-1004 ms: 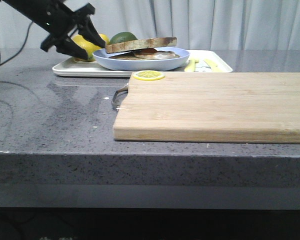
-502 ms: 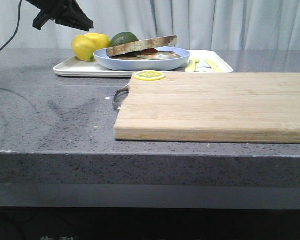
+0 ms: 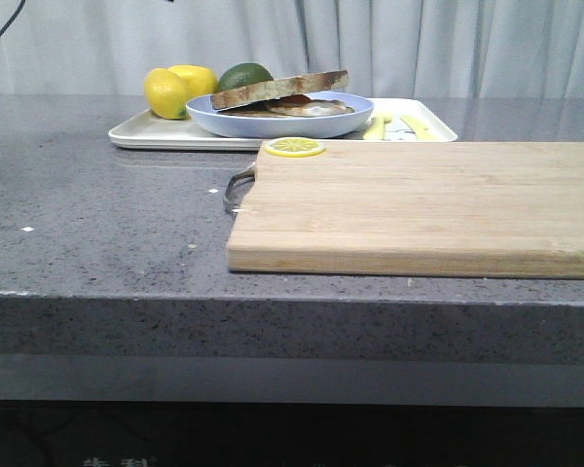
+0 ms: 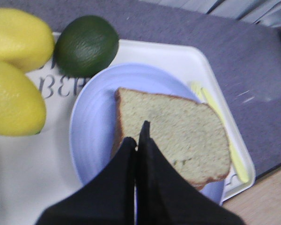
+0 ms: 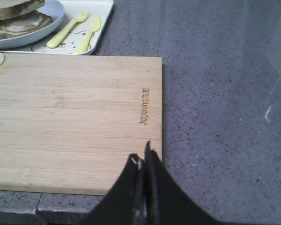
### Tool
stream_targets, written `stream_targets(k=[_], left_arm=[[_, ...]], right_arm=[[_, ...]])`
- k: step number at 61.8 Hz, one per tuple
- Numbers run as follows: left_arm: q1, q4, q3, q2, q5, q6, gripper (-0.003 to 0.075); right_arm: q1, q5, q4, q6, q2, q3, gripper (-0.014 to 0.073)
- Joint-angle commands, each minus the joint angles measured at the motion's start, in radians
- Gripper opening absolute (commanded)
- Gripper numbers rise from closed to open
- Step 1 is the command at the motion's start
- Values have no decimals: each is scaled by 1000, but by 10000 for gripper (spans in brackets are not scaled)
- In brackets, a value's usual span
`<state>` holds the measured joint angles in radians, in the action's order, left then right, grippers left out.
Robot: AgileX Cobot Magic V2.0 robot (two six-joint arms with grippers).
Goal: Place bread and move sandwich to tray
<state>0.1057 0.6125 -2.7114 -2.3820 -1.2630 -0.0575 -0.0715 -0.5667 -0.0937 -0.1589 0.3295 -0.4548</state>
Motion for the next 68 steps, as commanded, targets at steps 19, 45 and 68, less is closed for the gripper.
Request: stream_targets(k=[19,45,68], left_arm=[[23,-336,512,404,6,9,-20],[5,-401,1014,764,162,9,-20],[5,-401,1544,1237,510,9,-20]], right_arm=[[6,84,-13,-1,8,-26,-61],[6,84,-13,-1,8,-26,-61],[6,84,-13,-1,8,-26,-61]])
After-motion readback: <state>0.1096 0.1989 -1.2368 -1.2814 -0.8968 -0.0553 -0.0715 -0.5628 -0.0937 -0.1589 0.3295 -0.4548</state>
